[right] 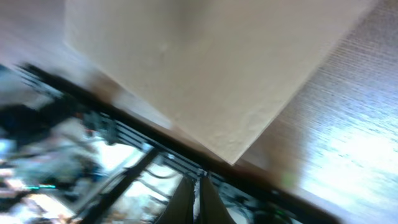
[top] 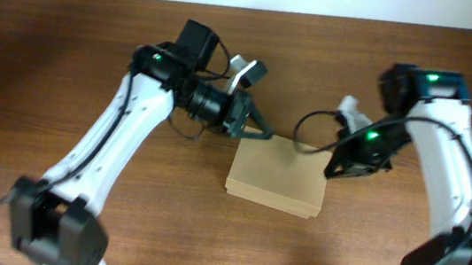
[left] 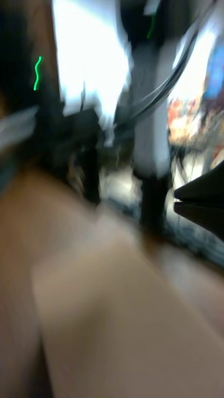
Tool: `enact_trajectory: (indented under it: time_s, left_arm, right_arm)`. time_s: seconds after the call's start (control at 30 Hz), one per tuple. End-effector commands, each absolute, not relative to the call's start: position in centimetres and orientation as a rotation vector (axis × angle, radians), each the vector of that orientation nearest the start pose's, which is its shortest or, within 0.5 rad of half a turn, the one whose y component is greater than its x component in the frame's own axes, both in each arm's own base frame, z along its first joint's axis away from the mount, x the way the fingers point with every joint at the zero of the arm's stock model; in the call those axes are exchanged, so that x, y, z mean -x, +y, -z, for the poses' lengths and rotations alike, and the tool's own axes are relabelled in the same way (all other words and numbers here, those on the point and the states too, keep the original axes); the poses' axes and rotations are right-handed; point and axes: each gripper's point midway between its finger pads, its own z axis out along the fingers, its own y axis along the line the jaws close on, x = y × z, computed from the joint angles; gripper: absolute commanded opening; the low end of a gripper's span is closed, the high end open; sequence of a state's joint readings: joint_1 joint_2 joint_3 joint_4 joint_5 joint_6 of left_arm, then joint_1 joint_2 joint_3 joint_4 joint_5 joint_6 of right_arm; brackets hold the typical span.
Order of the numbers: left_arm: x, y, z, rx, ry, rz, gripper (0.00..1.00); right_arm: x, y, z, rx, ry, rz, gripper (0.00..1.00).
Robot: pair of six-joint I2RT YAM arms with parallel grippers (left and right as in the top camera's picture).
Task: Pack container
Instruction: 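Fold the lid down over the box with both grippers, then press the closed lid down with the right gripper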
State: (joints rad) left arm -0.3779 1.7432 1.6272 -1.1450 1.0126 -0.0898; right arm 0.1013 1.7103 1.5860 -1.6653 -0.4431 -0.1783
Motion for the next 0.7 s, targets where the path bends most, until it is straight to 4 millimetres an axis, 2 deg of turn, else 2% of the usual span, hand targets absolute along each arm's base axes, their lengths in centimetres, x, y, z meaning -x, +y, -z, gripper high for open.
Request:
enact_trajectory:
  time_s: [0.0, 0.13, 0.27, 0.37, 0.47, 0.67]
  left_arm:
    - [-31.1, -19.7, -22.2, -0.666, 2.705, 0.630, 0.02]
    - [-30.9, -15.7, -22.0, -0.620, 2.757, 0.318, 0.02]
    - [-30.6, -12.7, -21.2, -0.594, 2.815, 0.071, 0.02]
    - [-30.6, -11.1, -21.5, -0.586, 2.801, -0.104, 0.02]
    - [-30.3, -11.5, -22.7, -0.615, 2.738, -0.151, 0.02]
    - [-28.1, -12.9, -27.2, -0.660, 2.558, -0.092, 0.02]
  right_arm:
    - [-23.8, 10.5, -18.9, 0.534, 3.206, -0.399, 0.05]
    - [-23.4, 12.6, -18.6, 0.641, 3.161, -0.159, 0.05]
    - [-23.2, 14.3, -17.4, 0.718, 3.121, -0.089, 0.05]
    - [-23.1, 14.5, -15.9, 0.723, 3.136, -0.080, 0.06]
    - [-22.8, 13.8, -13.9, 0.703, 3.176, -0.065, 0.05]
    - [-21.3, 12.9, -10.3, 0.699, 3.249, -0.052, 0.05]
